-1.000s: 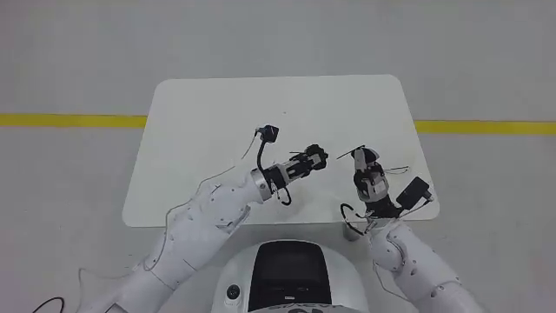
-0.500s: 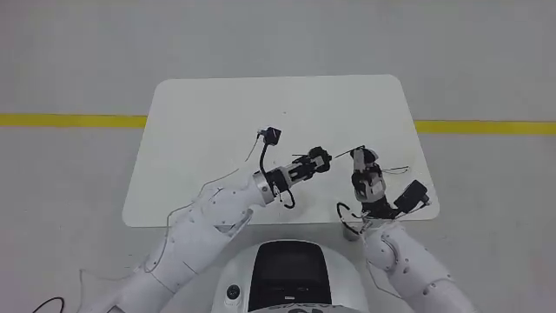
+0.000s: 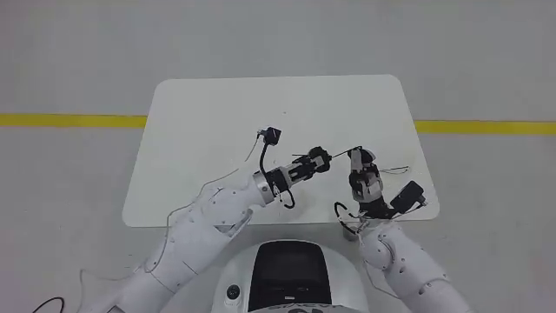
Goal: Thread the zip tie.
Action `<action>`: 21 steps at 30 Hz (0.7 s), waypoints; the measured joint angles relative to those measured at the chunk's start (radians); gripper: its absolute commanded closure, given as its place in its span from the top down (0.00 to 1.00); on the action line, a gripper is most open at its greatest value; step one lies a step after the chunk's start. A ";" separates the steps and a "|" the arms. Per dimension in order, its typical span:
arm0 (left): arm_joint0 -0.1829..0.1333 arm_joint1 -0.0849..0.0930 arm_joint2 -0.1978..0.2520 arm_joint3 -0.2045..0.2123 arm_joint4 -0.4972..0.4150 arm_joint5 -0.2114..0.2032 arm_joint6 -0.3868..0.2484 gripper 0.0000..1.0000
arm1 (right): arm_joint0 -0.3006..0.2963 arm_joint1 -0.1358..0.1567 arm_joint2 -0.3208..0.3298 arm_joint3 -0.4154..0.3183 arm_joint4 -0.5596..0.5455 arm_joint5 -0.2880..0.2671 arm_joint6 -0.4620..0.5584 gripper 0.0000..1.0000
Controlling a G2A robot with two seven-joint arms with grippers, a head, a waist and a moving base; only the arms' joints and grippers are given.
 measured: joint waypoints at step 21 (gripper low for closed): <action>0.000 0.000 0.000 0.000 0.000 0.000 0.000 0.00 | -0.004 -0.017 0.018 0.007 -0.024 -0.008 0.001 0.00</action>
